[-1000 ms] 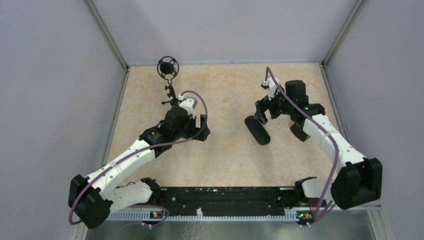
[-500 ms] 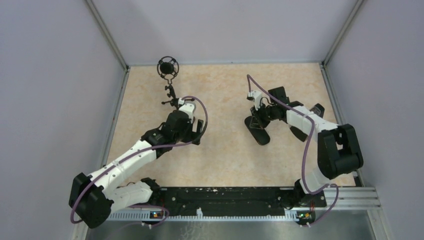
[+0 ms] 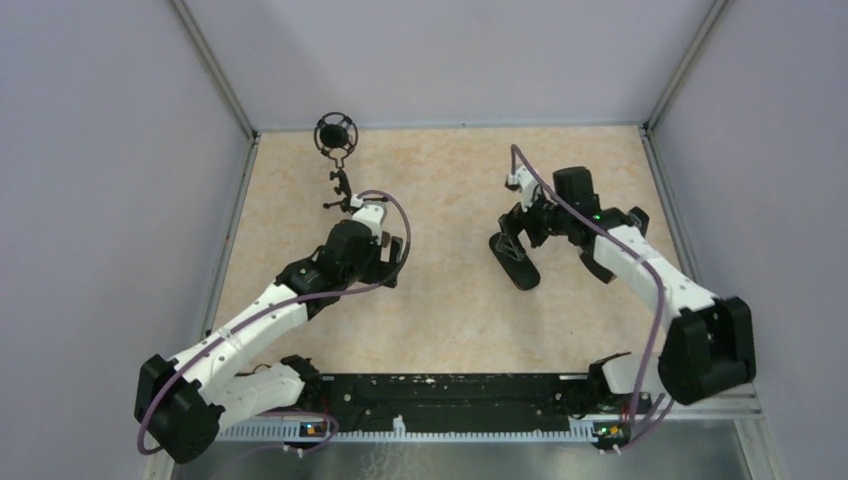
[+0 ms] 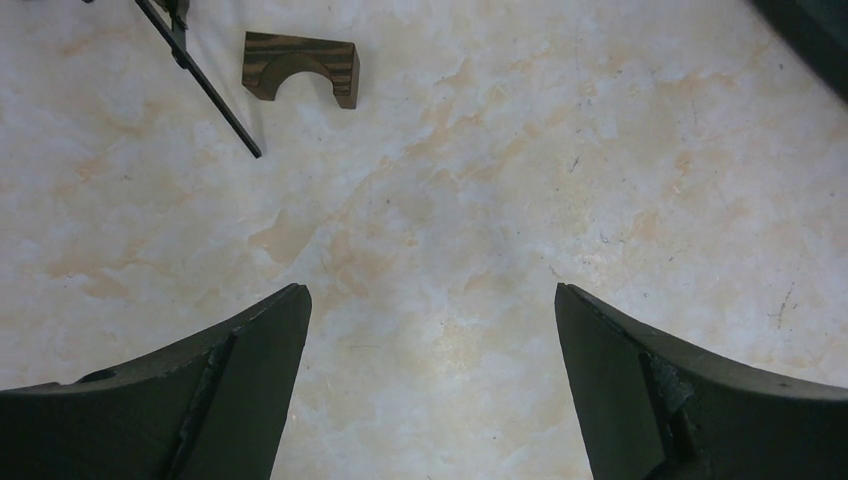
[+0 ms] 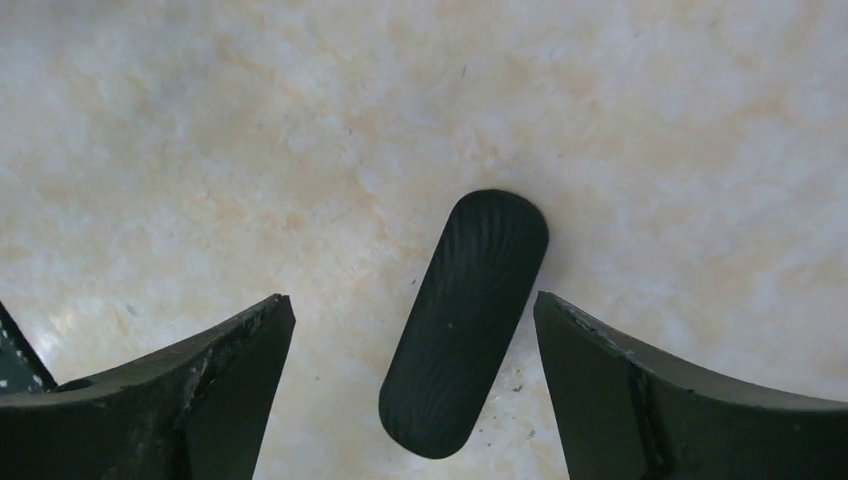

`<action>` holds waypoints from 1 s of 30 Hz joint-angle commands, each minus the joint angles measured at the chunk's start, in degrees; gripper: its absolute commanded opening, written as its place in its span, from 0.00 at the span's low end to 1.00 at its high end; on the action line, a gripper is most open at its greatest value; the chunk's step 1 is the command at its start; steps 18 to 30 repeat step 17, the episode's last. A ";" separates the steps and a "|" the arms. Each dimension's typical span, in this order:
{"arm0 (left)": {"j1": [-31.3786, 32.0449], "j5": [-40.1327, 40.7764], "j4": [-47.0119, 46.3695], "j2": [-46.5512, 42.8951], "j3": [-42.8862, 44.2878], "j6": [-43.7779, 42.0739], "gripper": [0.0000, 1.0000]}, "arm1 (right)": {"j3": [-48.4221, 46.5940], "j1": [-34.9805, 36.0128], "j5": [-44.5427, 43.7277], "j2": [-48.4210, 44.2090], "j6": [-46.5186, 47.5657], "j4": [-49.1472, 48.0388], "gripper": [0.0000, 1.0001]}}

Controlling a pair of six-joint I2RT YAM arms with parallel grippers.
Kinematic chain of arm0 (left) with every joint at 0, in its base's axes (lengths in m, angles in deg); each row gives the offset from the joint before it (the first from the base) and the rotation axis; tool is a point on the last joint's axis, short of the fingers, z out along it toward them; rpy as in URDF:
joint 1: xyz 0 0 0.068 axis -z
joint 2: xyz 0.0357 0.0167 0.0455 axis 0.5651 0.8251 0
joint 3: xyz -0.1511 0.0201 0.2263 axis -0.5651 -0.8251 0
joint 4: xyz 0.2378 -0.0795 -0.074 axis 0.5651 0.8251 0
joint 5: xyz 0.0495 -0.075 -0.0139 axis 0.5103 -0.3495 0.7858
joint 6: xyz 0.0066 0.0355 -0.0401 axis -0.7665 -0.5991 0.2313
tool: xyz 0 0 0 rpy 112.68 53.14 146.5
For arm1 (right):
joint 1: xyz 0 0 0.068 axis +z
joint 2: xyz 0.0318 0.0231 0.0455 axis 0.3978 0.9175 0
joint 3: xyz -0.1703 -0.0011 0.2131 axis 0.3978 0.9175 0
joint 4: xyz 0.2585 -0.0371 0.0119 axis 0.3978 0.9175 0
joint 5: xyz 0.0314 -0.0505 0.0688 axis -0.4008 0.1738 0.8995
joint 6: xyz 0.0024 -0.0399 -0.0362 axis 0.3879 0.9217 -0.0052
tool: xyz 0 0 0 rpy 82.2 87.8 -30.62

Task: Organize the sunglasses
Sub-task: Reset both arms

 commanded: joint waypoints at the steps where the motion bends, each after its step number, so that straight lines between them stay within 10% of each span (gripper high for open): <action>1: -0.43 0.73 -2.79 -5.34 -0.22 -0.27 0.99 | 1.80 -1.24 -2.58 -14.06 -4.48 -6.17 0.98; 12: -0.52 8.05 -2.29 -11.39 5.09 -1.89 0.99 | 4.23 -1.97 -27.41 -33.00 -15.04 -10.04 0.99; 30: -0.57 6.51 -6.86 -11.59 -1.31 -3.57 0.99 | 11.28 -3.38 -22.62 -34.30 -15.98 -14.54 0.99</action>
